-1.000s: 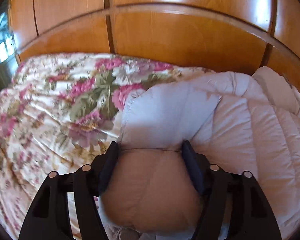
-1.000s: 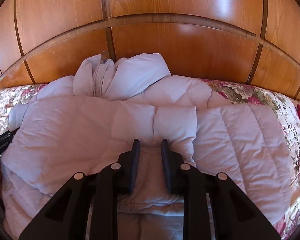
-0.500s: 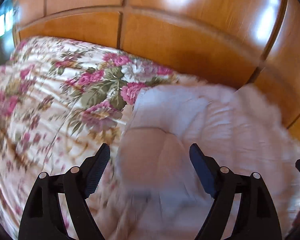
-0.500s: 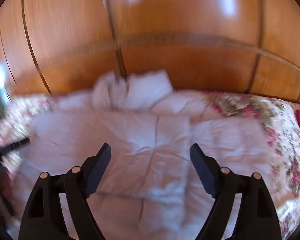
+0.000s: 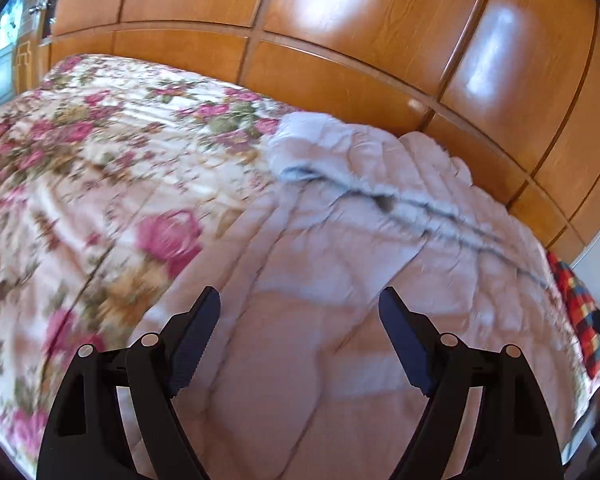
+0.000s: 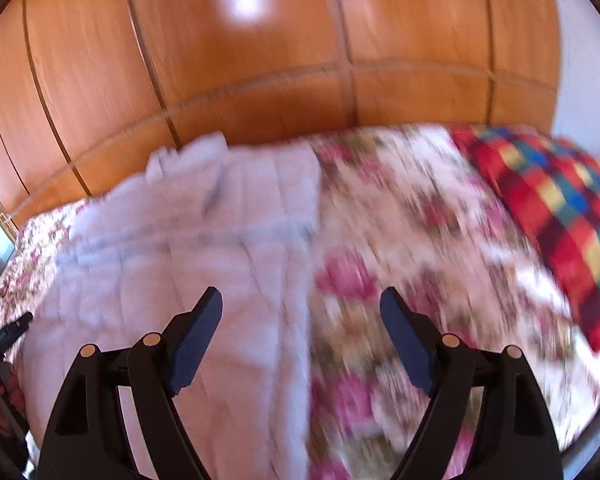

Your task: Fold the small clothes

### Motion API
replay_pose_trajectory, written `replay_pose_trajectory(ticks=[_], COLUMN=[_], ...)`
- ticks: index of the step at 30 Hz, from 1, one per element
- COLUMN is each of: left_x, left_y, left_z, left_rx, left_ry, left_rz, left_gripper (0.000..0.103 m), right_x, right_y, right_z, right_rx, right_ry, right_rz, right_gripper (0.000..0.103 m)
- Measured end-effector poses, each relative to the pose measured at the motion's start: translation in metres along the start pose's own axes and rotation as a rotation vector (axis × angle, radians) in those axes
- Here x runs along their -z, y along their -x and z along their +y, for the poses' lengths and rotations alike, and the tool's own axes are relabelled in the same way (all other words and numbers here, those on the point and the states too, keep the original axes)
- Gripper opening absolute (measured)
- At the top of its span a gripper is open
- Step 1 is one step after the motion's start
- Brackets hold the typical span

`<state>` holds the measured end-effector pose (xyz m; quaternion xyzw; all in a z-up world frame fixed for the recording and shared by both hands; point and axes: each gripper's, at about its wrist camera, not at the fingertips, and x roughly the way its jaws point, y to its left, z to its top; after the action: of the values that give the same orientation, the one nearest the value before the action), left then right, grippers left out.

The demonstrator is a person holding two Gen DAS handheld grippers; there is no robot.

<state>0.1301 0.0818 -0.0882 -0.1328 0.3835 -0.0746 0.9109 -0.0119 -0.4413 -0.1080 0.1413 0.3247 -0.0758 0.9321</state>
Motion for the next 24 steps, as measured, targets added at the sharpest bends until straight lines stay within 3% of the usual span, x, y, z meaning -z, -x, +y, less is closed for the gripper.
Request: replay_pose_trajectory(ticks=[4, 10, 12, 13, 16, 19, 24], left_x=[0.014, 0.029, 0.033, 0.035, 0.042, 0.050, 0.052], left_y=[0.008, 0.029, 0.038, 0.040, 0.035, 0.038, 0.040], left_z=[0.019, 0.035, 0.042, 0.047, 0.057, 0.060, 0.060], left_rx=[-0.031, -0.060, -0.071, -0.092, -0.124, -0.119, -0.108], left_ry=[-0.001, -0.024, -0.001, 0.015, 0.033, 0.047, -0.001], left_rz=[0.025, 0.013, -0.009, -0.018, 0.033, 0.041, 0.056], left_gripper=[0.081, 0.081, 0.081, 0.082, 0.082, 0.083, 0.085], right_x=[0.044, 0.082, 0.090, 0.094, 0.095, 0.095, 0.102], right_y=[0.001, 0.000, -0.001, -0.001, 0.004, 0.010, 0.003], right_z=[-0.013, -0.009, -0.004, 0.001, 0.013, -0.005, -0.024], right_rx=[-0.037, -0.114, -0.123, -0.130, -0.094, -0.081, -0.143], right_ry=[-0.049, -0.116, -0.111, -0.098, -0.019, -0.081, -0.167], right_rz=[0.067, 0.137, 0.151, 0.152, 0.139, 0.126, 0.142], right_gripper=[0.080, 0.070, 0.058, 0.037, 0.021, 0.018, 0.019])
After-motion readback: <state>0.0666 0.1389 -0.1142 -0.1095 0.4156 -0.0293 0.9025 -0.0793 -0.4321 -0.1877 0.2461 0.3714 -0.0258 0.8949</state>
